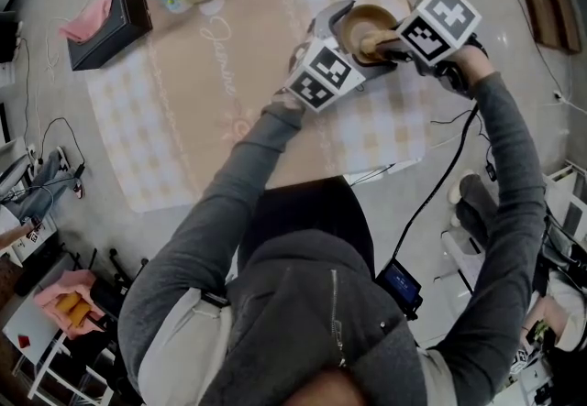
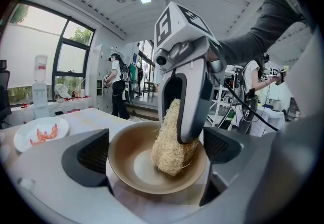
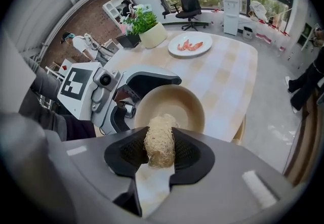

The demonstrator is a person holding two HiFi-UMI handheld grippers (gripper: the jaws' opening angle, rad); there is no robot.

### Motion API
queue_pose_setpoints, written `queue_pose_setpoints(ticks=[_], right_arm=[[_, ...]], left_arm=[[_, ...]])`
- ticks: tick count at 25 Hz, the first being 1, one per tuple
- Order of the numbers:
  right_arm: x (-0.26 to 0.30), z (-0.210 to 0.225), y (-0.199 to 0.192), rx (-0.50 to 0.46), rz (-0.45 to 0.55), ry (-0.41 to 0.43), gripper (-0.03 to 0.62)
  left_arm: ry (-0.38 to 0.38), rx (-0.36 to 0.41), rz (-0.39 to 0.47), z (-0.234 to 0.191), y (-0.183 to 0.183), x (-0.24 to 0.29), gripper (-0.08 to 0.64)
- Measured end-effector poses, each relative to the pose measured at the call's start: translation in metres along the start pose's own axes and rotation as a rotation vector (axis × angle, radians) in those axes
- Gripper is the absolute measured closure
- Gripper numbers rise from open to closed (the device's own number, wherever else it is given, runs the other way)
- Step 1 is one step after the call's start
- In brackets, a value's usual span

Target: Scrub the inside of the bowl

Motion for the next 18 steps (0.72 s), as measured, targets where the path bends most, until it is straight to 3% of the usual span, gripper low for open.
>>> queue_pose_setpoints(ticks=[13, 18], right_arm=[[0.01, -0.012, 0.016, -0.097, -0.066, 0.054, 0.474], [0.013, -0.016, 0.022, -0.108, -0.038, 0.06, 0.474]], left_arm=[[0.0, 0.001, -0.001, 0.0, 0.0, 0.0, -0.014], [-0.001, -0.001, -0.004, 0.0, 0.0, 0.0, -0.014]])
Point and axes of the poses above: the fingertips, and each gripper's own axes: x forward along the fingers, z to its right, y out of its top, the point moved 4 cm from there along -x, backward along the fingers, and after that the axes turned 15 degrees about -x, right-handed, at the moved point
